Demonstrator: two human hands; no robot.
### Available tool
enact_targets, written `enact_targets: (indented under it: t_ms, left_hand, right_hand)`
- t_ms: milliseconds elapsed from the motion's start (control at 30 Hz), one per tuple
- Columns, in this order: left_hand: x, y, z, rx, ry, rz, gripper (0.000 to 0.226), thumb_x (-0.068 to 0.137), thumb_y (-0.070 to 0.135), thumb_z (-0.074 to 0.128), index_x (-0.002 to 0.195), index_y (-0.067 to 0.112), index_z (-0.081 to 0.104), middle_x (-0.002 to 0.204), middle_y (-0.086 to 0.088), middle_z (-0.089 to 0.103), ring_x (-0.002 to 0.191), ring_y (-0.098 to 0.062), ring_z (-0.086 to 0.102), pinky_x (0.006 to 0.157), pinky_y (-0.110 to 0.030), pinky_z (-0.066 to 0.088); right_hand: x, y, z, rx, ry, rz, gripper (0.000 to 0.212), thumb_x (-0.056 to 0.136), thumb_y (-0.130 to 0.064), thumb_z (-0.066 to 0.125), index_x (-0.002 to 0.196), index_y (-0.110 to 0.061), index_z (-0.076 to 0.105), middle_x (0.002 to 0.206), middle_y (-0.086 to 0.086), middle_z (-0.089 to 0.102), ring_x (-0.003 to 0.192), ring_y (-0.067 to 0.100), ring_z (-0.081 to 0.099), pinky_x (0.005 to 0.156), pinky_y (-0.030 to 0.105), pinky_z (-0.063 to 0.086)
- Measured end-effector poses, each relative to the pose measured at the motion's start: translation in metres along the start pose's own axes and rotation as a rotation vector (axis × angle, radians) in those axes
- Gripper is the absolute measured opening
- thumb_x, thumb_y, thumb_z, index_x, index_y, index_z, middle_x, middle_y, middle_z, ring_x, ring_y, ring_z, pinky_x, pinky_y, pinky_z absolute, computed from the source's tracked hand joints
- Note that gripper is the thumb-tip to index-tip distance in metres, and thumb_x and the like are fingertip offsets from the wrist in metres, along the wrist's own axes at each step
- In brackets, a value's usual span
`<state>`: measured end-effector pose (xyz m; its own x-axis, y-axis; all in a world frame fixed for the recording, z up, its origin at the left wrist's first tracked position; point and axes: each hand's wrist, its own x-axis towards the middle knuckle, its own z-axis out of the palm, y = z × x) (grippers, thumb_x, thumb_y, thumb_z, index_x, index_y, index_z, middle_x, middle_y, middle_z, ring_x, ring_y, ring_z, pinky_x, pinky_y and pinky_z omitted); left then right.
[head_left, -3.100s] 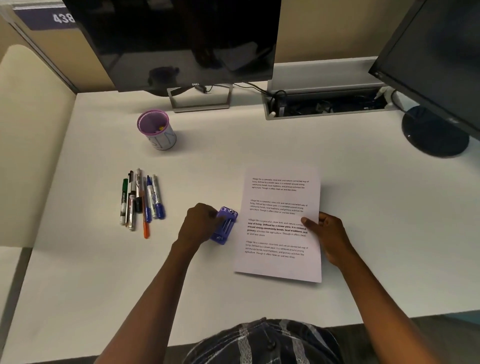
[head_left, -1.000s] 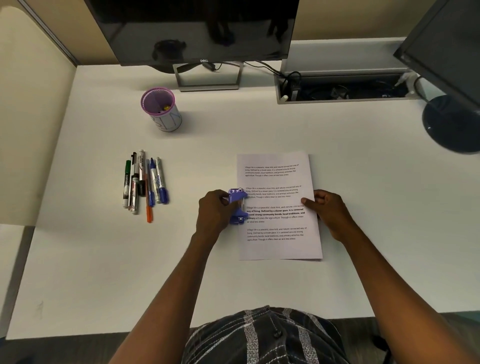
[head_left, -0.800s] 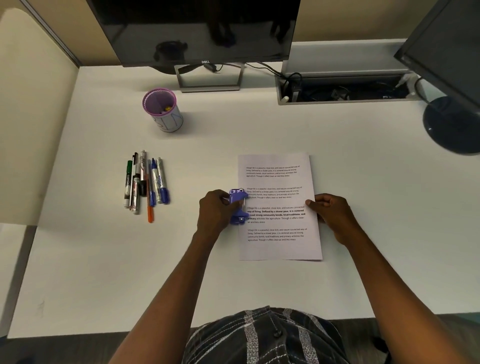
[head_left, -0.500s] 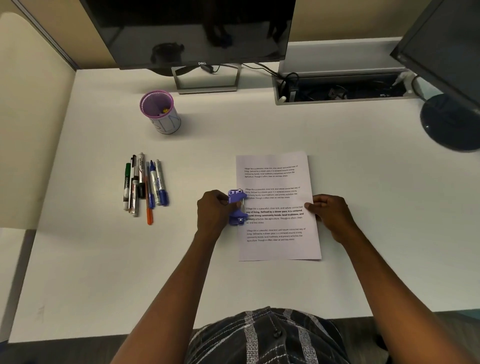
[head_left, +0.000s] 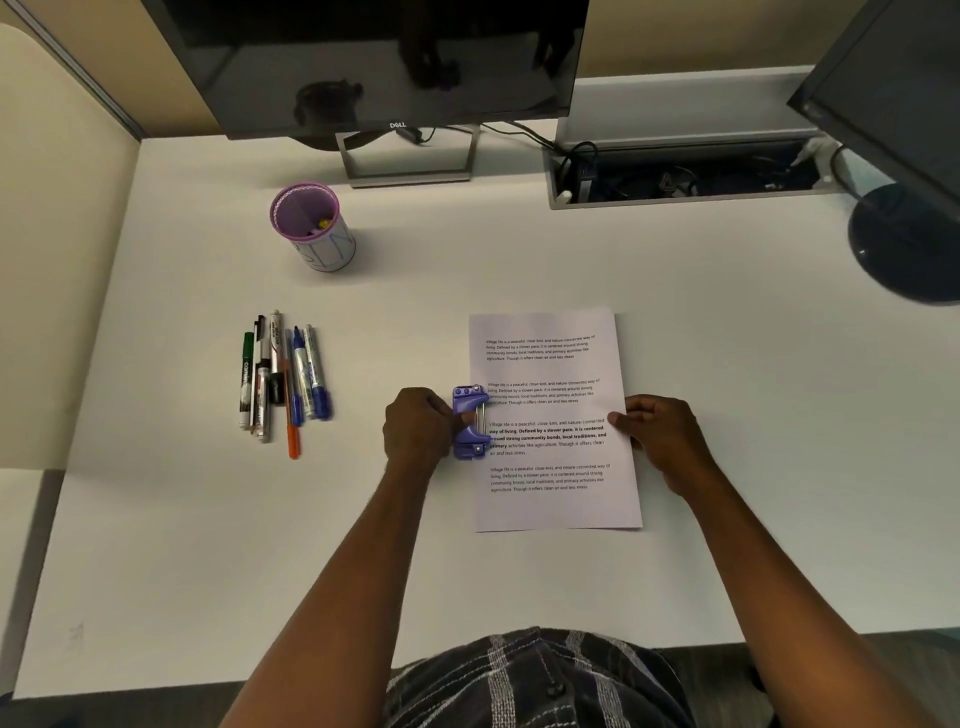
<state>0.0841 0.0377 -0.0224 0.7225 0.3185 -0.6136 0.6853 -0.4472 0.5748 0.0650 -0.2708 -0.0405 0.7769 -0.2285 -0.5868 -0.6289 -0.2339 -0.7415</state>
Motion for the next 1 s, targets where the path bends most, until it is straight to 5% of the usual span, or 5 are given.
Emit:
enact_targets:
  t_ms: [167,467,800,1000]
  left_hand:
    - [-0.001,0.003,-0.003,0.054,-0.033,-0.014,0.034,0.073,0.025,0.095,0.078,0.005,0.068,0.079,-0.022,0.078,0.074,-0.040,0.078,0.075,-0.052,0.066]
    - [-0.006,0.011,-0.006,0.101,-0.137,0.018,0.040,0.084,0.024,0.084,0.101,-0.009,0.068,0.101,-0.028,0.075,0.097,-0.043,0.075,0.087,-0.055,0.063]
    - [-0.006,0.010,-0.006,0.122,-0.080,0.026,0.043,0.083,0.034,0.087,0.087,-0.005,0.069,0.081,-0.024,0.078,0.075,-0.041,0.079,0.078,-0.051,0.066]
    - [-0.008,0.013,-0.003,0.176,-0.063,0.084,0.034,0.084,0.028,0.082,0.100,0.001,0.068,0.101,-0.021,0.075,0.092,-0.040,0.074,0.084,-0.049,0.063]
  right_hand:
    - [-0.002,0.000,-0.001,-0.003,-0.002,-0.006,0.009,0.087,-0.011,0.079,0.094,-0.009,0.075,0.091,0.012,0.079,0.094,0.038,0.075,0.090,0.055,0.060]
    - [-0.005,-0.002,-0.002,0.015,0.011,-0.018,0.006,0.086,-0.010,0.080,0.089,-0.012,0.075,0.091,0.015,0.079,0.095,0.041,0.074,0.088,0.056,0.058]
    - [-0.008,-0.001,0.001,0.040,0.035,-0.013,0.013,0.085,-0.008,0.080,0.083,-0.019,0.074,0.090,0.012,0.079,0.093,0.038,0.075,0.086,0.050,0.060]
    - [-0.006,-0.002,-0.002,0.077,0.000,0.003,0.008,0.085,-0.006,0.080,0.088,-0.011,0.075,0.095,0.017,0.078,0.097,0.039,0.074,0.091,0.054,0.060]
